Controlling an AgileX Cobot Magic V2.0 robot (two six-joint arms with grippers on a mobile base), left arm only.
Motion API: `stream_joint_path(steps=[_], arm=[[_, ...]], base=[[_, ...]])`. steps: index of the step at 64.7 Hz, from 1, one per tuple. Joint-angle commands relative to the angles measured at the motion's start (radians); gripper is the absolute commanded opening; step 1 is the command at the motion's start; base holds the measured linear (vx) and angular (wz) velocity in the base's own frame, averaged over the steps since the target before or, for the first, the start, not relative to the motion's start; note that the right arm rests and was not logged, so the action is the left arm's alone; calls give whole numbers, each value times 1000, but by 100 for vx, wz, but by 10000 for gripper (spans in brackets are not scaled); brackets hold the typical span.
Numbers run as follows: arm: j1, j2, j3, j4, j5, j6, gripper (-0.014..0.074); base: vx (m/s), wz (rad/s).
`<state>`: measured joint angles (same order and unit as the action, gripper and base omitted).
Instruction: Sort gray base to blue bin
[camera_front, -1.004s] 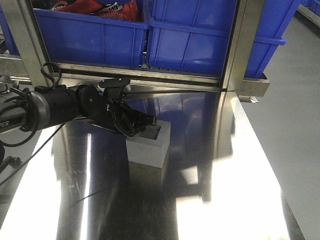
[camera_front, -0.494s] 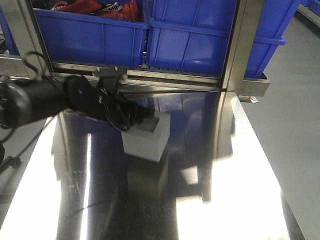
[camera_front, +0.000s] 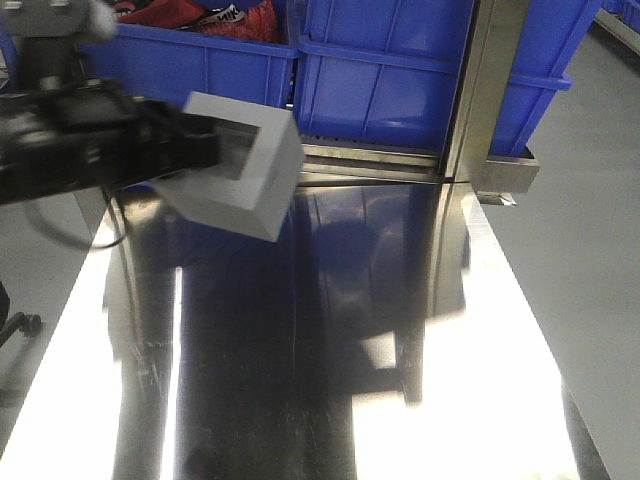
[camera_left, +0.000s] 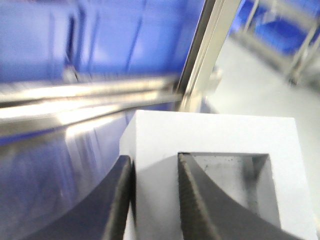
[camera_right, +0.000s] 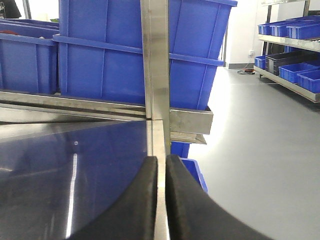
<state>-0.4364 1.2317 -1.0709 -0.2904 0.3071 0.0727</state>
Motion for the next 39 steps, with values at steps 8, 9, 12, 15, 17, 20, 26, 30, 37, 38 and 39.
stream_joint_path(steps=[8,9,12,15,17,20,26,30,37,38,39], arm=[[-8,-327,204,-10,-209,-2,-5],[-8,-357,227,-10,-213,-2,-5],[-8,-423,271,-10,-225,-2,-5],[-8,-481,318,-10,-227,-2,-5],[-8,-517,343,-10,-227,-2,-5],[-8,-578,383,-10,-227,-2,-5],[-8,-679,445,-10,-227,-2,-5],[-8,-739,477,-11,-227,-2,-5],[-8,-816,500,-12,-228,-2,-5],[-8,-822,501,-12,-228,-2,-5],[-8,-829,501,-12,-228,-2,-5]], base=[[0,0],[0,0],[0,0],[0,0],[0,0],[0,0],[0,0],[0,0],[0,0],[0,0],[0,0]])
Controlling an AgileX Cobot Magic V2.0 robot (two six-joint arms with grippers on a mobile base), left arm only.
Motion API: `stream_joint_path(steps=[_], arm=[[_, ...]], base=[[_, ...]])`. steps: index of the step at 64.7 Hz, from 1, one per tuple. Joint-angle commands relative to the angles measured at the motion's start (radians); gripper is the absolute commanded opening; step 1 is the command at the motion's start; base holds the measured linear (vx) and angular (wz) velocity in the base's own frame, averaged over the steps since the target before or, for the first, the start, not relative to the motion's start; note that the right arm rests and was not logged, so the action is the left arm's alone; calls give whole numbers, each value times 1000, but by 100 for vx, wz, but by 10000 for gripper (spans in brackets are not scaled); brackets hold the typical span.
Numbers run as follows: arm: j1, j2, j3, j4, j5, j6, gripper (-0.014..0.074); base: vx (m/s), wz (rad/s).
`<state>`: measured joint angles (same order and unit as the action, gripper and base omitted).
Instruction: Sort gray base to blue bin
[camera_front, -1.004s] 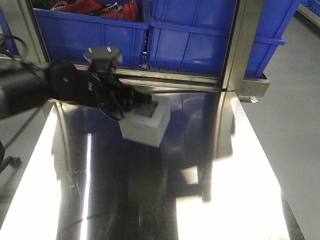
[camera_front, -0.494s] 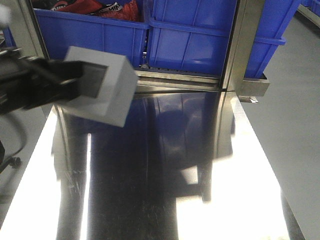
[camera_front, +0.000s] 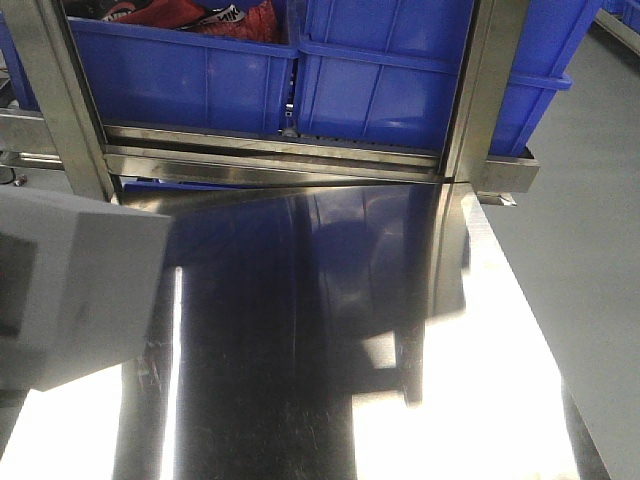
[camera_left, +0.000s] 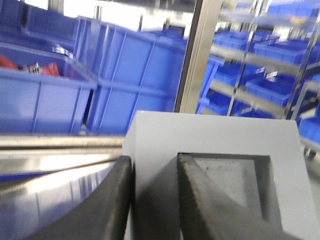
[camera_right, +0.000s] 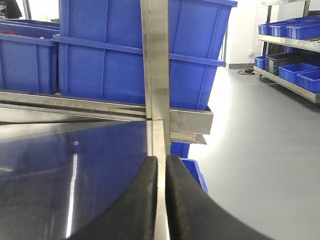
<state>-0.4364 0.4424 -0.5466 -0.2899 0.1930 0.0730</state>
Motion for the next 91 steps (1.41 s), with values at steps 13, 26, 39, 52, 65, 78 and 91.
stream_joint_path(steps=[13,26,39,52,65,78,91], arm=[[-8,-70,-23,-14,-108,-5,-5],[-8,-70,-23,-14,-107,-5,-5],[-8,-70,-23,-14,-106,-5,-5],[-8,-70,-23,-14,-101,-5,-5],[-8,-70,-23,-14,-100,-5,-5],[-8,-70,-23,-14,-96,-5,-5],[-8,-70,-23,-14,-91,-5,-5]], base=[[0,0],[0,0],[0,0],[0,0],[0,0],[0,-1],[-6,-26]])
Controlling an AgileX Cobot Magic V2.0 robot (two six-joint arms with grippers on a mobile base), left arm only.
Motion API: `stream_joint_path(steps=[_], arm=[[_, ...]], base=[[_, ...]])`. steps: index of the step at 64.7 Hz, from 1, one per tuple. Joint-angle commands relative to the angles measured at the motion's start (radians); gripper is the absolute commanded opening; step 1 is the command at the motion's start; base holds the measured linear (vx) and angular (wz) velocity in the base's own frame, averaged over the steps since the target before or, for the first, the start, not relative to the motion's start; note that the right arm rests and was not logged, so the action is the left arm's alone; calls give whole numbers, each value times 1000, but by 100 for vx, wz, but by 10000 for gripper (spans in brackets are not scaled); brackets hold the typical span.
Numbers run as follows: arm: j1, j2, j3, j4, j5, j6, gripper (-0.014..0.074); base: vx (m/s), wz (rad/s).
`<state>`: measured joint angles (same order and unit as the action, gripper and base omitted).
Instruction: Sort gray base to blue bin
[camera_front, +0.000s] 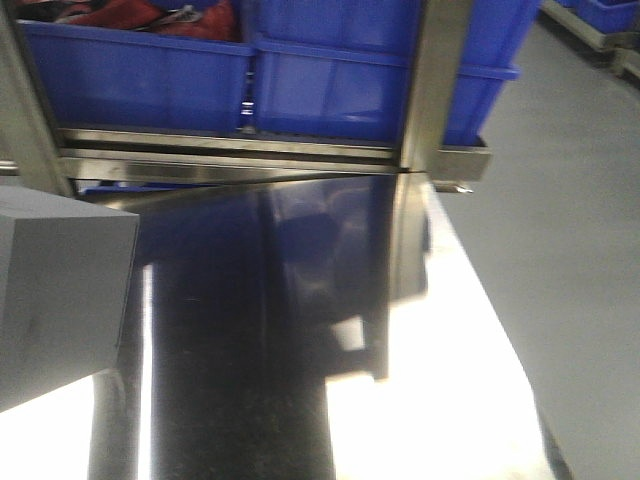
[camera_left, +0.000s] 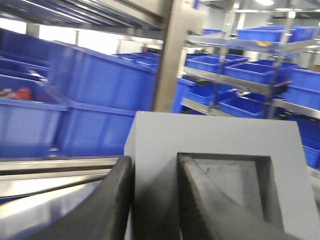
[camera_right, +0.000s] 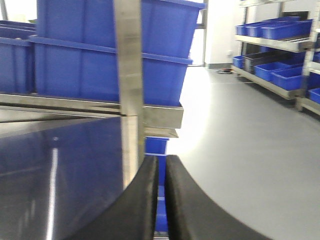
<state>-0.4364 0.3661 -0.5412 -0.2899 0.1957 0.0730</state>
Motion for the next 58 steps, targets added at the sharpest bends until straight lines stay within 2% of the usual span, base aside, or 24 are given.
stream_joint_path(steps=[1,35,58], arm=[[-8,7,-28,-14,-93,-5,-5],[-8,7,-28,-14,-89,-5,-5],[-8,7,-28,-14,-89,-5,-5]], base=[[-10,-46],[-13,-78],[0,-77]])
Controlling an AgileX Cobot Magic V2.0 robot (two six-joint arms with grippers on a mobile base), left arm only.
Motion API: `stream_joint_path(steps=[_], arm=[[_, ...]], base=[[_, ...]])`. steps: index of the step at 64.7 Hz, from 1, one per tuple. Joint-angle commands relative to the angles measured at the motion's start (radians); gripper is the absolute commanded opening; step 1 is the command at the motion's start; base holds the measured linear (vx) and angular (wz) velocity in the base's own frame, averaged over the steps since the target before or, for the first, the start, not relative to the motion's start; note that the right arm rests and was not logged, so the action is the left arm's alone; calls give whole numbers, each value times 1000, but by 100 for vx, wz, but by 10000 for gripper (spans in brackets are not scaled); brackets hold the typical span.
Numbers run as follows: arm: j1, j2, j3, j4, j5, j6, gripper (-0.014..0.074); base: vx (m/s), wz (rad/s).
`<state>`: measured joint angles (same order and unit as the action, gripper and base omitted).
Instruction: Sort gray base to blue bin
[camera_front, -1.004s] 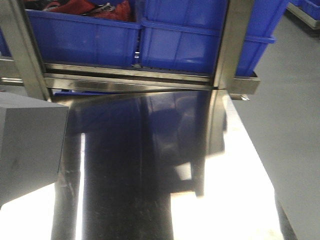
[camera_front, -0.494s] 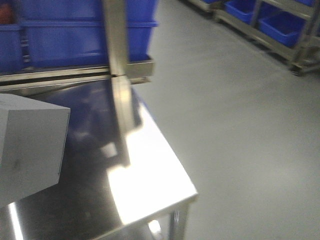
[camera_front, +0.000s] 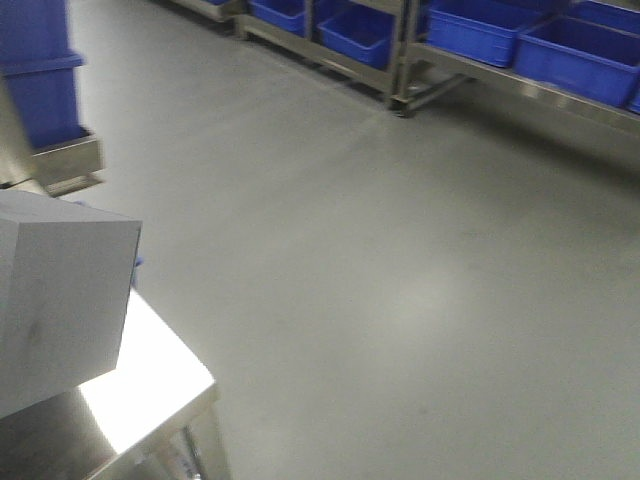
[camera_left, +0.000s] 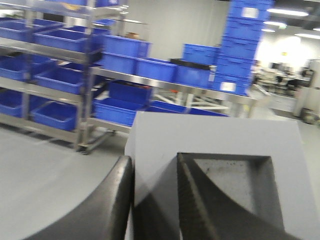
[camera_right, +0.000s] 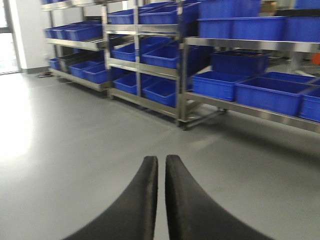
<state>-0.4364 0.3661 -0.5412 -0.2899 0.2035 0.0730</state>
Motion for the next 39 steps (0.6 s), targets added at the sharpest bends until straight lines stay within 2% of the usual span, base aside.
stream_joint_path(steps=[1,39], arm=[[-8,7,-28,-14,-97,-5,-5],[-8,7,-28,-14,-97,-5,-5]], base=[[6,-64],[8,-50]])
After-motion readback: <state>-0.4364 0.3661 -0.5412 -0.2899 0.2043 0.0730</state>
